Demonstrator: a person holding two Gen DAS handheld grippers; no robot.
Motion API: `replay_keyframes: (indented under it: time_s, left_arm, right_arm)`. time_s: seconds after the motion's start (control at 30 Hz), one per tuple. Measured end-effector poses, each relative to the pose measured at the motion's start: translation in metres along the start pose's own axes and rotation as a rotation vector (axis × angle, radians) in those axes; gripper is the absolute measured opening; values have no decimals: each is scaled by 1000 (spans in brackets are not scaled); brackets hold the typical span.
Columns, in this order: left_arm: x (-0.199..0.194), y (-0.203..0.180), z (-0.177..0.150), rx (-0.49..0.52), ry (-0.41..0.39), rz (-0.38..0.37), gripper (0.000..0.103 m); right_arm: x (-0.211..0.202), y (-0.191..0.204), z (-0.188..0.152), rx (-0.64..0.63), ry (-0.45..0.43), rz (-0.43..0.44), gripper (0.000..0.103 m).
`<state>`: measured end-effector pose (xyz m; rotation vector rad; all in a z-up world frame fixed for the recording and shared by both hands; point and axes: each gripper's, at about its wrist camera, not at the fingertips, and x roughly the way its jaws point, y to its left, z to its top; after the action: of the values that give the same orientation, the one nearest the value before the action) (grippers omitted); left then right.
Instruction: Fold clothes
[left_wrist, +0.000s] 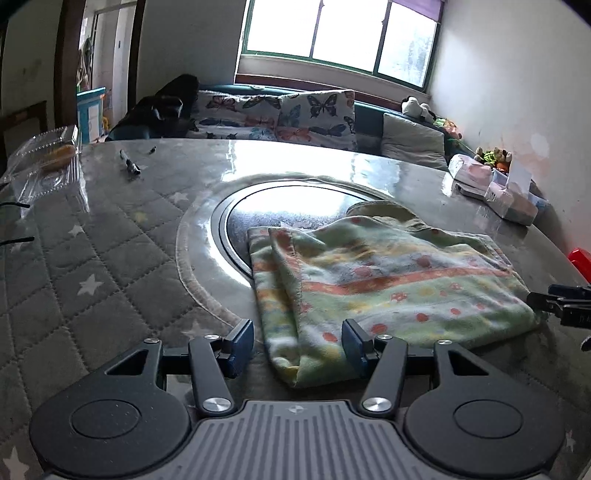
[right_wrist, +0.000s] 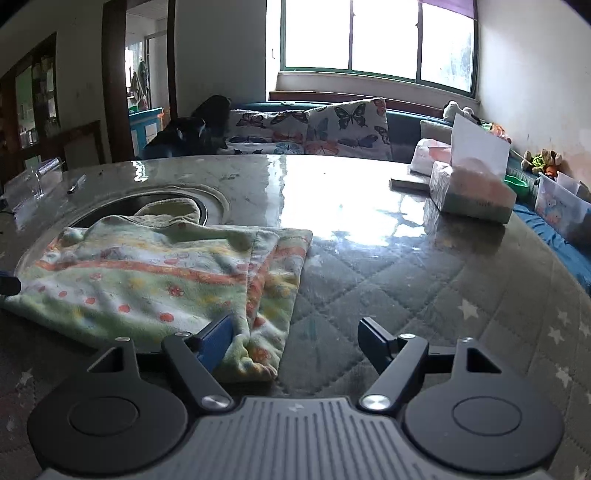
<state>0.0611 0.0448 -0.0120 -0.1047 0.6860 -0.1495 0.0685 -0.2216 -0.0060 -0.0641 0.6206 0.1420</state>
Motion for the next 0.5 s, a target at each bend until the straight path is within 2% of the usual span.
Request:
replay_keyframes:
  time_s: [0.17,0.5]
  left_arm:
    - [-6,3,2,-14,-10,12,56]
    - [-9,14,6,-45,0,37,57]
  right_arm:
    - [-12,13,9,-50,-42,38,77]
    - [-12,72,26,-225,-49,223,77]
